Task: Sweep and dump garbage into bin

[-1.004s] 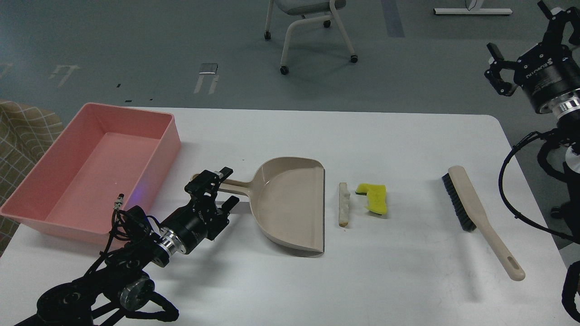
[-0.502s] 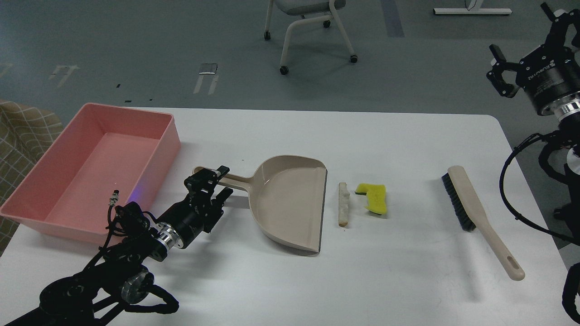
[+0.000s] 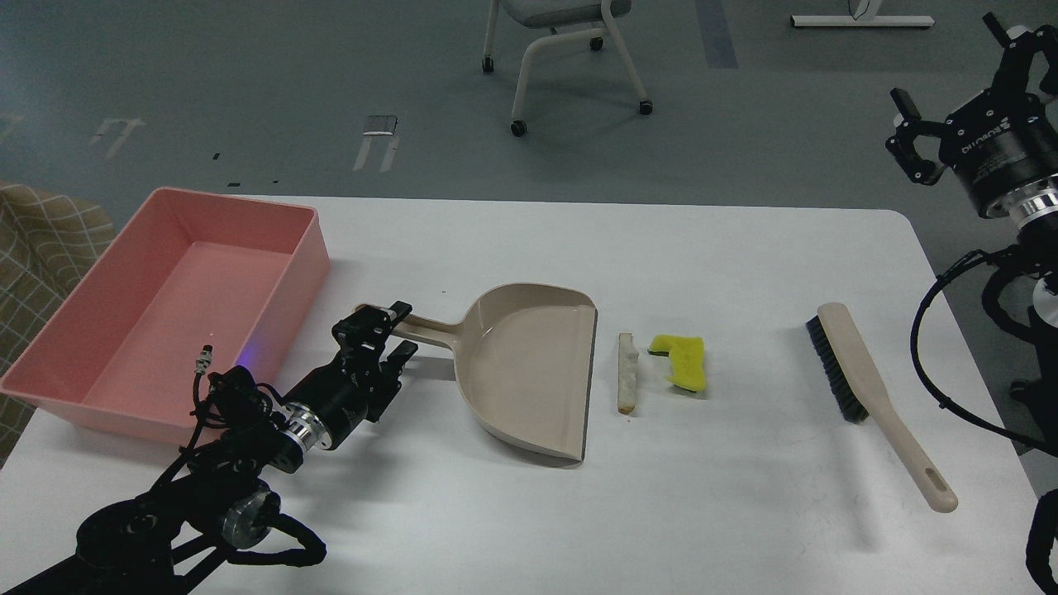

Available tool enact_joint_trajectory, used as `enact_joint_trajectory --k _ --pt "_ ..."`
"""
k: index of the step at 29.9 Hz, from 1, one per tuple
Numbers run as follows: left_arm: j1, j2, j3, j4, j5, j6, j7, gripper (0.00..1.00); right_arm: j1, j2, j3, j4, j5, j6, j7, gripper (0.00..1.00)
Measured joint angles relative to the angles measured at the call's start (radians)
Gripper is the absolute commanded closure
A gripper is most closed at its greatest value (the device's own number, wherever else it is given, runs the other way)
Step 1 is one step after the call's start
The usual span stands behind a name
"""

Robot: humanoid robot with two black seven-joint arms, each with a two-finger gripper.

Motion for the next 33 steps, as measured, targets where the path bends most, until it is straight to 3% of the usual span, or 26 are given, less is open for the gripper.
enact_joint_trajectory --k 9,11,19,33 --pt "-0.027 -0.011 0.004 0.041 0.0 0.002 -0.005 0.36 -0.003 0.0 0.005 0.003 0.0 0.0 0.0 0.0" --pt "-0.028 -0.014 0.008 0.043 0.0 0.001 -0.007 0.49 -0.003 0.0 0.005 0.003 0.0 0.0 0.0 0.0" --pt "-0.044 -0.015 0.028 0.044 0.001 0.001 -0.017 0.73 -0.004 -0.001 0.006 0.001 -0.001 0.0 0.0 0.0" --pt "-0.064 -0.009 0.058 0.045 0.033 0.002 -0.035 0.85 -0.008 -0.001 0.007 0.001 -0.001 0.0 0.002 0.0"
